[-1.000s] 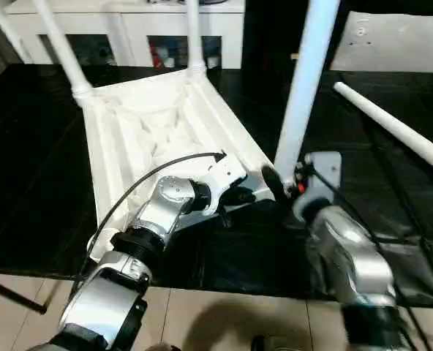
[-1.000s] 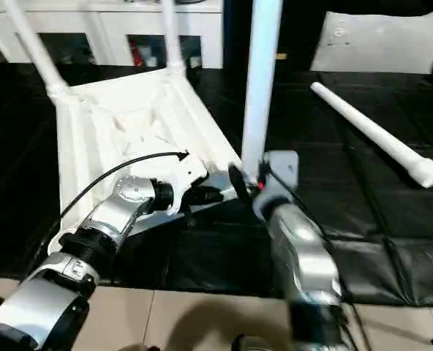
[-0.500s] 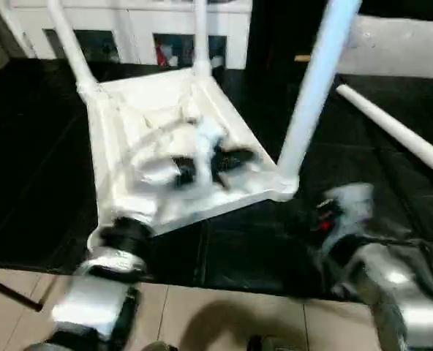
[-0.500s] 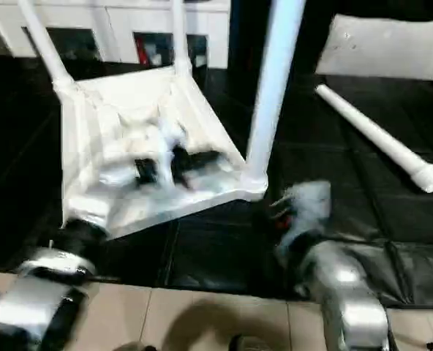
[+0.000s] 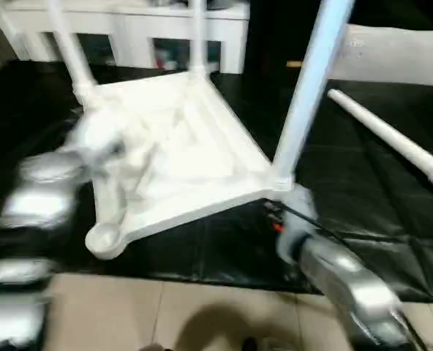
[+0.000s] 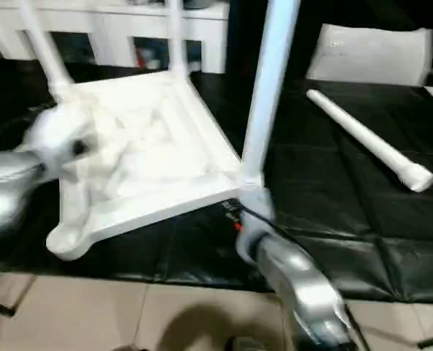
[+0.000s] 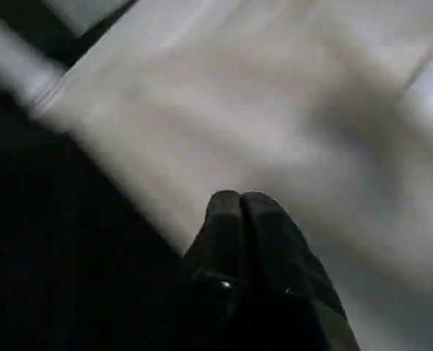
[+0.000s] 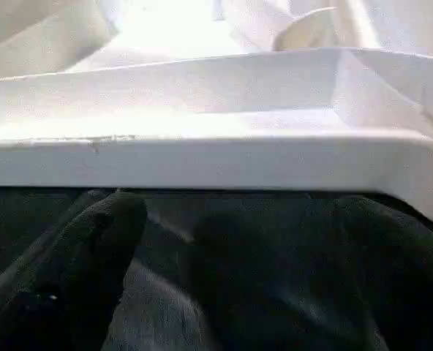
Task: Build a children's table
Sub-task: Rotate table base
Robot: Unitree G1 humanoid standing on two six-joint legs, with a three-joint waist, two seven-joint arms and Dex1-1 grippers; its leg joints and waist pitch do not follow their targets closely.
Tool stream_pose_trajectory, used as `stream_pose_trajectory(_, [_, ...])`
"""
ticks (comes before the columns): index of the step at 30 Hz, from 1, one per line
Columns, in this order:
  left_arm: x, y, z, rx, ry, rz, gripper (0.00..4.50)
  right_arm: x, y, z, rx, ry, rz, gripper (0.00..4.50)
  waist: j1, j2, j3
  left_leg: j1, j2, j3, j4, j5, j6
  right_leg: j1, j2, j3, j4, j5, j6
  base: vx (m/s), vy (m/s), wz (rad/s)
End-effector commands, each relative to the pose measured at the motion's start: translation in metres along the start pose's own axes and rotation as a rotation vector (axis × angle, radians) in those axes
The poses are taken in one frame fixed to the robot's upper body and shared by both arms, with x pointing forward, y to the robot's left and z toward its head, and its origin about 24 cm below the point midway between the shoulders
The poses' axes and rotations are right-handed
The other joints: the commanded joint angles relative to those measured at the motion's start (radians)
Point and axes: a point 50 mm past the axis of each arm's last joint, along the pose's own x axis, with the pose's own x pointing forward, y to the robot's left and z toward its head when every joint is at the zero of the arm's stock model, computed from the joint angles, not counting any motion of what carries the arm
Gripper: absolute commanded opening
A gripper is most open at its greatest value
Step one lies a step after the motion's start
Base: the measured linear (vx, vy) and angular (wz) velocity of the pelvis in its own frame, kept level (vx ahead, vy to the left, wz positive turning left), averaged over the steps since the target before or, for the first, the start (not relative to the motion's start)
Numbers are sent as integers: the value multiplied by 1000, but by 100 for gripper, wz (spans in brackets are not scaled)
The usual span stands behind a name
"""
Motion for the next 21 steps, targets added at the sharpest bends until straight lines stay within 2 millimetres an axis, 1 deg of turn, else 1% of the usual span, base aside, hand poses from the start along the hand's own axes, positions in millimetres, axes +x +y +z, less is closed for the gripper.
stream_pose_trajectory(1, [4, -14, -16, 6, 71, -61, 7, 11, 0, 5, -1, 2, -27, 450, -1, 14, -77, 8, 27, -4, -70, -126, 13, 53, -46, 57, -51, -144, -201, 0, 0, 0])
stream_pose_trajectory(2, [4, -18, -20, 6, 88, -87, 7, 14, 0, 6, 3, 2, -30, 450, -1, 14, -78, 5, 28, -5, -70, -111, 12, 56, -47, 57, -46, -120, -210, 0, 0, 0])
stream_pose_trajectory(3, [4, -18, -20, 6, 88, -87, 7, 14, 0, 6, 3, 2, -30, 450, 3, 13, -78, 5, 29, -3, -70, -98, 12, 58, -47, 57, -43, -90, -222, 0, 0, 0])
stream_pose_trajectory(4, [3, -26, -24, 11, 110, -134, 7, 19, -2, 7, -5, 6, -39, 450, 4, 12, -79, 6, 28, -2, -69, -96, 13, 58, -47, 57, -44, -83, -224, 0, 0, 0])
stream_pose_trajectory(5, [3, -29, -26, 13, 125, -154, 7, 21, -2, 7, -6, 9, -42, 450, 4, 13, -80, 5, 30, -3, -70, -100, 9, 60, -50, 57, -41, -80, -229, 0, 0, 0])
stream_pose_trajectory(6, [1, -31, -26, 11, 128, -179, 7, 23, -3, 8, -8, 11, -45, 450, 1, 10, -72, 7, 28, -1, -75, -163, -1, 58, -49, 57, -54, -158, -218, 0, 0, 0])
stream_pose_trajectory(7, [1, -32, -26, 8, 127, -183, 7, 24, -3, 8, -8, 11, -45, 450, 1, 8, -72, 7, 28, -2, -75, -181, -6, 60, -52, 58, -55, -187, -211, 0, 0, 0])
stream_pose_trajectory(8, [0, -34, -25, -4, 126, -202, 7, 26, -4, 8, -8, 13, -48, 450, -1, 6, -70, 6, 29, -3, -76, -208, -12, 59, -56, 59, -61, -245, -199, 0, 0, 0])
stream_pose_trajectory(9, [-1, -39, -23, -8, 107, -235, 7, 28, -5, 8, -7, 15, -52, 450, -3, 6, -68, 9, 28, -4, -77, -239, -16, 55, -55, 58, -69, -308, -184, 0, 0, 0])
stream_pose_trajectory(11, [-2, -47, -21, -3, 85, -303, 7, 33, -7, 9, -9, 19, -59, 450, -5, 4, -67, 10, 27, -5, -77, -256, -17, 53, -55, 58, -75, -351, -166, 0, 0, 0])
stream_pose_trajectory(12, [-3, -49, -20, 9, 76, -334, 7, 35, -8, 9, -11, 20, -61, 450, -5, 5, -68, 9, 28, -7, -77, -256, -18, 53, -56, 57, -75, -356, -163, 0, 0, 0])
stream_pose_trajectory(13, [-6, -55, -20, 25, 76, -392, 7, 37, -9, 10, -16, 20, -64, 450, -7, 3, -67, 9, 30, -8, -79, -265, -19, 52, -56, 56, -77, -376, -158, 0, 0, 0])
stream_pose_trajectory(14, [-7, -56, -20, 28, 76, -403, 7, 38, -9, 10, -17, 20, -65, 450, -9, 5, -67, 10, 29, -8, -78, -272, -21, 49, -55, 57, -78, -382, -156, 0, 0, 0])
stream_pose_trajectory(15, [-10, -60, -21, 28, 88, -449, 7, 39, -11, 11, -19, 18, -69, 450, -8, 2, -66, 13, 28, -5, -78, -280, -18, 47, -51, 57, -81, -389, -151, 0, 0, 0])
stream_pose_trajectory(16, [-12, -64, -21, 29, 98, -493, 7, 40, -12, 12, -21, 16, -72, 450, -6, 4, -68, 17, 32, -8, -78, -277, -23, 46, -57, 58, -76, -382, -157, 0, 0, 0])
stream_pose_trajectory(17, [-17, -72, -22, 42, 103, -577, 7, 41, -14, 13, -23, 13, -77, 450, -8, 3, -65, 11, 30, -8, -80, -273, -20, 48, -54, 57, -75, -383, -161, 0, 0, 0])
stream_pose_trajectory(19, [-23, -81, -23, 37, 121, -669, 7, 42, -18, 17, -30, 3, -93, 450, -8, 3, -67, 11, 31, -7, -80, -265, -21, 49, -52, 57, -74, -368, -161, 0, 0, 0])
stream_pose_trajectory(20, [-27, -86, -23, 40, 119, -728, 7, 43, -20, 19, -30, -2, -98, 450, -11, 4, -67, 11, 31, -7, -80, -254, -22, 49, -50, 58, -69, -340, -171, 0, 0, 0])
stream_pose_trajectory(21, [-31, -93, -21, 37, 113, -789, 7, 44, -22, 20, -30, -7, -102, 450, -13, 3, -69, 6, 30, -6, -80, -235, -20, 54, -49, 57, -63, -303, -182, 0, 0, 0])
